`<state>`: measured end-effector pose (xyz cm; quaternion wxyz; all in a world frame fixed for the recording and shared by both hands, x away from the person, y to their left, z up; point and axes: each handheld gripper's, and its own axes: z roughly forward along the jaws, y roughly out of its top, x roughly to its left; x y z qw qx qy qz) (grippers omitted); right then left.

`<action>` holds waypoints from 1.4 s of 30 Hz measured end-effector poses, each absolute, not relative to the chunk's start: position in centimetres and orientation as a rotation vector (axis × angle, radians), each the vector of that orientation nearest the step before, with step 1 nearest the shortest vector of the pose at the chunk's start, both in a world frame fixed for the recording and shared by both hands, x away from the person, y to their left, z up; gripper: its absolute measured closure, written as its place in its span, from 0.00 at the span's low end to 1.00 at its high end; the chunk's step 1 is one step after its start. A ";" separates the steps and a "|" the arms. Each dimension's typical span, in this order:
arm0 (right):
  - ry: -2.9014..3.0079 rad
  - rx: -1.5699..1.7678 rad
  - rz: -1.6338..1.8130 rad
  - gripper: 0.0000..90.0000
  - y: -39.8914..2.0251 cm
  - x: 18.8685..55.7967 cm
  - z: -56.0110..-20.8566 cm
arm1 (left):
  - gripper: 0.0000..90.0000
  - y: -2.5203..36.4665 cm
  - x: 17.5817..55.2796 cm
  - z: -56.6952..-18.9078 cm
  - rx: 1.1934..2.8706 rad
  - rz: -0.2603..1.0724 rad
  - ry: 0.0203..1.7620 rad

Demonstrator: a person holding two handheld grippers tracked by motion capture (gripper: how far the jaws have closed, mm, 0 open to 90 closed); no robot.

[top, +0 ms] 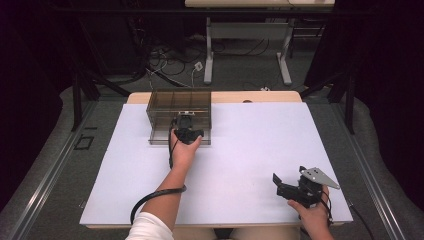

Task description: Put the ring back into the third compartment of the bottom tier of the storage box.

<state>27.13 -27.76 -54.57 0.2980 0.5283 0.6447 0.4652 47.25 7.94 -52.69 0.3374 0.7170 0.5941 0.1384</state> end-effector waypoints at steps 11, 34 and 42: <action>1.713 1.403 1.234 0.00 -27.7 27.2 -54.6 | 0.56 8.1 46.8 -51.9 1.888 0.386 1.501; 1.713 1.407 1.234 0.00 -27.8 27.2 -54.6 | 0.36 8.6 45.6 -51.1 1.943 0.441 1.413; 1.711 1.403 1.234 0.00 -27.8 27.1 -54.6 | 0.36 9.1 44.8 -51.0 1.907 0.391 1.355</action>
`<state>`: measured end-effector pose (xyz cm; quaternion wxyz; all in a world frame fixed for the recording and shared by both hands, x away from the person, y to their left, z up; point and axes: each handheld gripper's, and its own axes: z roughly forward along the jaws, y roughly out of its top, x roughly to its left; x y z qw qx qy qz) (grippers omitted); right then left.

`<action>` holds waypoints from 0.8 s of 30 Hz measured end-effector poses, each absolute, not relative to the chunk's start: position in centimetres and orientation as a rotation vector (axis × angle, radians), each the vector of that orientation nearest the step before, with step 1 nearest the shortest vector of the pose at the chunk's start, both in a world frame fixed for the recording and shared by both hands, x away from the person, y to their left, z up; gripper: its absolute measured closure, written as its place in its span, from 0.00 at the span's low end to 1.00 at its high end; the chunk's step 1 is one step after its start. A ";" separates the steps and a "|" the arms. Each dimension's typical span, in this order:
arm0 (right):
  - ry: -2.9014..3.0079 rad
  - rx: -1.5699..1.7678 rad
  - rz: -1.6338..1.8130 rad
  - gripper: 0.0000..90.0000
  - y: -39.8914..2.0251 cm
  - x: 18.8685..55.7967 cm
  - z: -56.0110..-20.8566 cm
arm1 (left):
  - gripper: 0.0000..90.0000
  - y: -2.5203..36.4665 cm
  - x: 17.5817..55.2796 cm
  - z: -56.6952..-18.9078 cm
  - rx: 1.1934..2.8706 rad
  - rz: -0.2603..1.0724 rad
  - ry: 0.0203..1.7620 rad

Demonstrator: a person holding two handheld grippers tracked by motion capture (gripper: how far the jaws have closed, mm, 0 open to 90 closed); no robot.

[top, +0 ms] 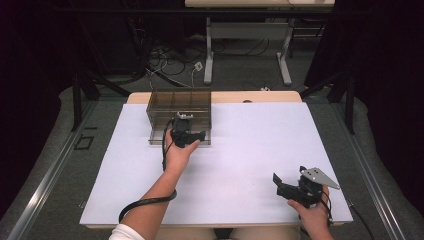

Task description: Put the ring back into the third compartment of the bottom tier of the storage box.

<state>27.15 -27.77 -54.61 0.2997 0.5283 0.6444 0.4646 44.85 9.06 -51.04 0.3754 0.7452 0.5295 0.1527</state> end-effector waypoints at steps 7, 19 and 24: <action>1.706 1.397 1.238 0.00 -27.7 27.2 -54.6 | 0.34 9.9 44.1 -50.8 1.885 0.401 1.298; 1.707 1.396 1.236 0.00 -27.6 27.1 -54.6 | 0.26 11.8 41.9 -49.7 1.804 0.376 1.246; 1.705 1.395 1.235 0.00 -27.6 27.1 -54.6 | 0.18 12.7 41.0 -49.4 1.780 0.374 1.232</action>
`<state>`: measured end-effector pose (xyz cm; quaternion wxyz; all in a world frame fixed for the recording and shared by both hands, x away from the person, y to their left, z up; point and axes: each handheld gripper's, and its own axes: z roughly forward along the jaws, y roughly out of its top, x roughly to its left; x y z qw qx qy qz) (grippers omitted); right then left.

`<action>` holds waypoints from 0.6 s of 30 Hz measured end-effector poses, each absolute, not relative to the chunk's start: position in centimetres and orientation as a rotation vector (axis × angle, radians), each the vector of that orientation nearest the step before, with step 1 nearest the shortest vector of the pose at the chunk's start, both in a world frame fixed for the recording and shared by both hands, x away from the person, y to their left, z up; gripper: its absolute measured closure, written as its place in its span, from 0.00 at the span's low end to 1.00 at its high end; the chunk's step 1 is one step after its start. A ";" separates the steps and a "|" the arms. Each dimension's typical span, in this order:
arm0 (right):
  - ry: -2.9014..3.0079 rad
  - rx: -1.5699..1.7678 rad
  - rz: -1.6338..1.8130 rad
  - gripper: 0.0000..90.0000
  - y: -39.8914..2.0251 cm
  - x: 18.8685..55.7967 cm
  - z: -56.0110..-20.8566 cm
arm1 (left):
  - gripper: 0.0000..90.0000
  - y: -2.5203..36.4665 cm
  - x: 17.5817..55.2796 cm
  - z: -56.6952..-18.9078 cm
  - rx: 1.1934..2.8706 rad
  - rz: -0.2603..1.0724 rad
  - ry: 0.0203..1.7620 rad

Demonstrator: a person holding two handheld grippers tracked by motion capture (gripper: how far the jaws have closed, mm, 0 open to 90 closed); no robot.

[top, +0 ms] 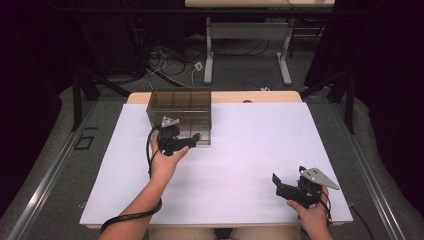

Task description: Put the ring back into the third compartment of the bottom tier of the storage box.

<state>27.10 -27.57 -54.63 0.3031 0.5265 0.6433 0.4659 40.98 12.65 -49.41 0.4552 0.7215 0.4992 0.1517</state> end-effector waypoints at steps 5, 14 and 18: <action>1.708 1.392 1.232 0.00 -27.6 27.1 -54.6 | 0.11 13.4 40.0 -49.2 1.753 0.376 1.221; 1.716 1.396 1.227 0.00 -27.5 27.0 -54.6 | 0.01 14.3 38.4 -48.7 1.717 0.340 1.163; 1.710 1.397 1.235 0.00 -27.5 27.0 -54.7 | 0.01 14.7 37.6 -48.4 1.715 0.346 1.113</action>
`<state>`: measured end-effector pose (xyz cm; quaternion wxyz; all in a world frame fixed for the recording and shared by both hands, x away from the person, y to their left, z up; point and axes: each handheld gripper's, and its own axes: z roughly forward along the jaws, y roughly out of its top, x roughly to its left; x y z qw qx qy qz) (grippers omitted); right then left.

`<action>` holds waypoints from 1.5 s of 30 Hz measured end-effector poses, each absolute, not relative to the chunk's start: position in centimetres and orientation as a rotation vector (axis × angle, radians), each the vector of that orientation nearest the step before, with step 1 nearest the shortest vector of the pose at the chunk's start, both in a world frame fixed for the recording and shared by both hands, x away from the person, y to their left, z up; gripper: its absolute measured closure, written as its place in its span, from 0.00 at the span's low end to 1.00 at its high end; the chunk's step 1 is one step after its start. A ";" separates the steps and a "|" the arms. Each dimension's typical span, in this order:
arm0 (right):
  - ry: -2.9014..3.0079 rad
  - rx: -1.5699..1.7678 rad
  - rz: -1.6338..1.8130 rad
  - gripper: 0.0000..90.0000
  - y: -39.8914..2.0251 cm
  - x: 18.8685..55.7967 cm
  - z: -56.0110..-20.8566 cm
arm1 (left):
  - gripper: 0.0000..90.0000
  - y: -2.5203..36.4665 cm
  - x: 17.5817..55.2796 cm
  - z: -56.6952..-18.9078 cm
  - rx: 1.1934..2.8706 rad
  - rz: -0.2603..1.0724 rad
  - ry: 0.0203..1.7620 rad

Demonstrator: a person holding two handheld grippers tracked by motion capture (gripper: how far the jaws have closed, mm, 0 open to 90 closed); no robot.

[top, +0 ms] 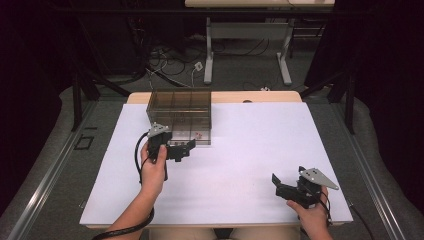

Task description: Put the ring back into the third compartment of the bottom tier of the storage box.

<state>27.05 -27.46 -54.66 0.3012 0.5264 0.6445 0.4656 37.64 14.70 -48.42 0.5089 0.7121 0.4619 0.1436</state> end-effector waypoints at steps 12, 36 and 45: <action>1.708 1.401 1.238 0.00 -27.4 27.0 -54.7 | 0.01 16.4 35.4 -48.6 1.719 0.391 1.045; 1.702 1.406 1.238 0.00 -27.5 27.0 -54.7 | 0.01 21.7 31.7 -50.5 1.639 0.394 1.129; 1.705 1.409 1.234 0.00 -27.5 27.0 -54.7 | 0.01 22.7 31.0 -51.5 1.623 0.406 1.154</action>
